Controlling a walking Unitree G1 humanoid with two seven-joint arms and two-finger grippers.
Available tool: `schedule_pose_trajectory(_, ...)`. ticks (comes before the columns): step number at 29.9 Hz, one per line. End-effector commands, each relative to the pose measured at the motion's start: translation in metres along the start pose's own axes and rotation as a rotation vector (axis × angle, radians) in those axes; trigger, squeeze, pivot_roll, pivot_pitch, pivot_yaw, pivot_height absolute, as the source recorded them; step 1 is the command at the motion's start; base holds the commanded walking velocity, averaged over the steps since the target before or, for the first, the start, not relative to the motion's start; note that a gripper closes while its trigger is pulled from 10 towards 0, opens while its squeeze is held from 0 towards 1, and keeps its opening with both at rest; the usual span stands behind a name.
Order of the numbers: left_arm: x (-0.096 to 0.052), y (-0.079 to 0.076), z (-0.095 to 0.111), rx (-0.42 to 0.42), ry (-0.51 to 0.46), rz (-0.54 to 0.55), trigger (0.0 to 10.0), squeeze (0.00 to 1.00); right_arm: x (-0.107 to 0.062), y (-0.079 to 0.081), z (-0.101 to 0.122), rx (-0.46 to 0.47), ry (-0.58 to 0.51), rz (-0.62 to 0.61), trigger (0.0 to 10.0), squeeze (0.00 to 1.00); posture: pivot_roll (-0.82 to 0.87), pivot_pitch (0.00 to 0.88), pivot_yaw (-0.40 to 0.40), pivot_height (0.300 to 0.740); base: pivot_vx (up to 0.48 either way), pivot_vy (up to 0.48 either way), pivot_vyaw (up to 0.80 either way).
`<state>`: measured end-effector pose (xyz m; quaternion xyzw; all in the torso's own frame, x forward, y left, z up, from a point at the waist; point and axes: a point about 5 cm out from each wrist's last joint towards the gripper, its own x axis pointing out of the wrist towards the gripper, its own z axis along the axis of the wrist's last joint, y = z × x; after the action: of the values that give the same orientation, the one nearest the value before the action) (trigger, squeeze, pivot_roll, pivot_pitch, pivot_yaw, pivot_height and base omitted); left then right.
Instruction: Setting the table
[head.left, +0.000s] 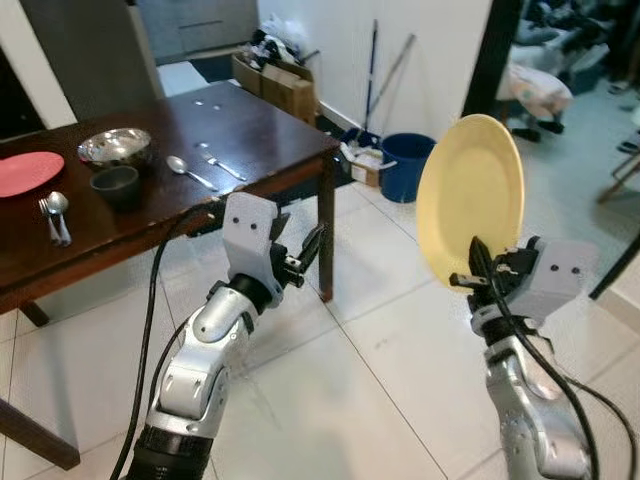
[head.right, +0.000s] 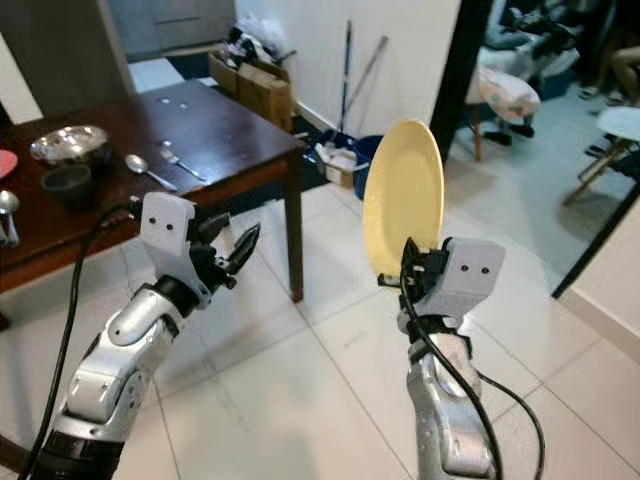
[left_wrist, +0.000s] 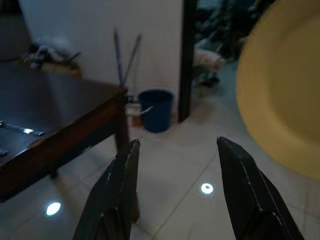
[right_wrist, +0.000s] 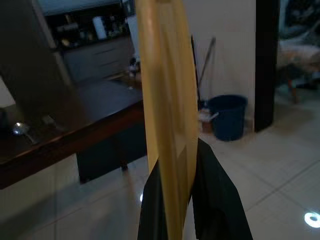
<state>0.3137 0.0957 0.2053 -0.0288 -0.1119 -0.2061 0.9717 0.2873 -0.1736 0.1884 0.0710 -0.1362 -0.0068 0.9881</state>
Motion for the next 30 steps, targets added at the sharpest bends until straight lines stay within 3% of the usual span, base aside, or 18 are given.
schedule_pose_trajectory(1,0.0,-0.004,0.0,0.004,-0.001,-0.016,10.0,0.0,0.0,-0.009,0.002,-0.019,-0.004,-0.031,10.0,0.0,-0.12,0.0,0.131,0.74,0.472,0.0,0.0)
schedule_pose_trajectory(12,0.002,-0.007,0.0,0.002,-0.004,-0.031,10.0,0.0,0.002,-0.009,0.009,-0.01,-0.031,-0.027,10.0,0.0,-0.12,0.0,0.136,0.74,0.473,0.0,0.0)
schedule_pose_trajectory(19,0.002,-0.008,0.0,0.003,-0.006,-0.036,10.0,0.0,0.005,-0.01,0.018,0.11,-0.062,-0.033,10.0,0.0,-0.12,0.0,0.131,0.74,0.474,0.0,0.0)
schedule_pose_trajectory(30,0.001,-0.008,0.001,0.004,-0.009,-0.033,10.0,0.0,0.009,-0.012,0.022,0.133,-0.07,-0.014,10.0,0.0,-0.11,0.0,0.137,0.74,0.473,0.0,0.0)
